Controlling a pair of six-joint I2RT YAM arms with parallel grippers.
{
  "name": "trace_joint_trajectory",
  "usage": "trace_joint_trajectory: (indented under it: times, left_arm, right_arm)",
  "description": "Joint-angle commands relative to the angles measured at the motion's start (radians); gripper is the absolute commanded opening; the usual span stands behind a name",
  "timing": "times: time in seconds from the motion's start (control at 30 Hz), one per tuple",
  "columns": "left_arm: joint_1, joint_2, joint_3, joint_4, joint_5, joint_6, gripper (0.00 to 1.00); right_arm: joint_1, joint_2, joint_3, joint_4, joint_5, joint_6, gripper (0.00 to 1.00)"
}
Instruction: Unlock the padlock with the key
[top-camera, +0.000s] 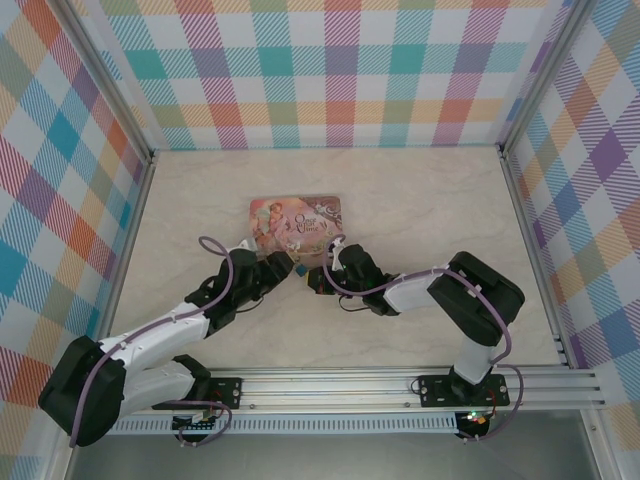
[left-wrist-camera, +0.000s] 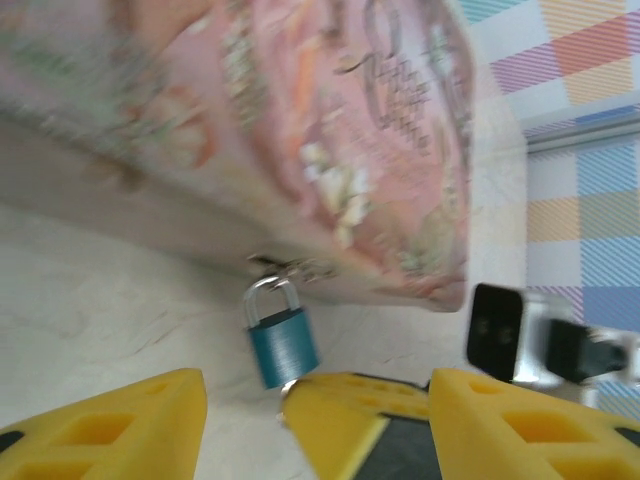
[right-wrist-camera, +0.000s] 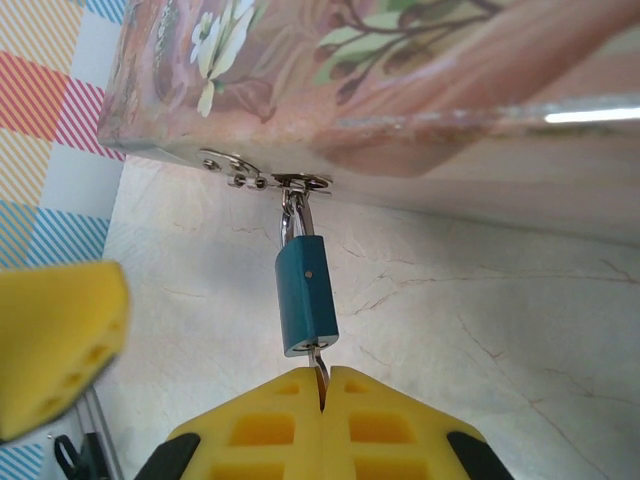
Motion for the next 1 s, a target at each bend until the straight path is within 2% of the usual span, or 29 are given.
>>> trace_joint_trajectory:
  times: [0.0, 0.37, 0.63, 0.97]
  left_arm:
    - [-0.004, -0.004, -0.023, 0.06, 0.024, -0.062, 0.58]
    - [-0.009, 0.165, -0.022, 0.246, 0.096, -0.132, 0.49]
    - [-0.011, 0.246, 0.004, 0.284, 0.118, -0.141, 0.48]
    - [-0.011, 0.288, 0.021, 0.31, 0.088, -0.162, 0.38]
  right_arm:
    - [0.007, -0.026, 0.015, 0.024, -0.025, 0.103, 0.02]
    - [0.007, -0.011, 0.048, 0.023, -0.046, 0.206, 0.02]
    - [0.008, -0.01, 0.056, 0.007, -0.048, 0.21, 0.02]
    - [0.007, -0.001, 0.051, 0.015, -0.045, 0.224, 0.02]
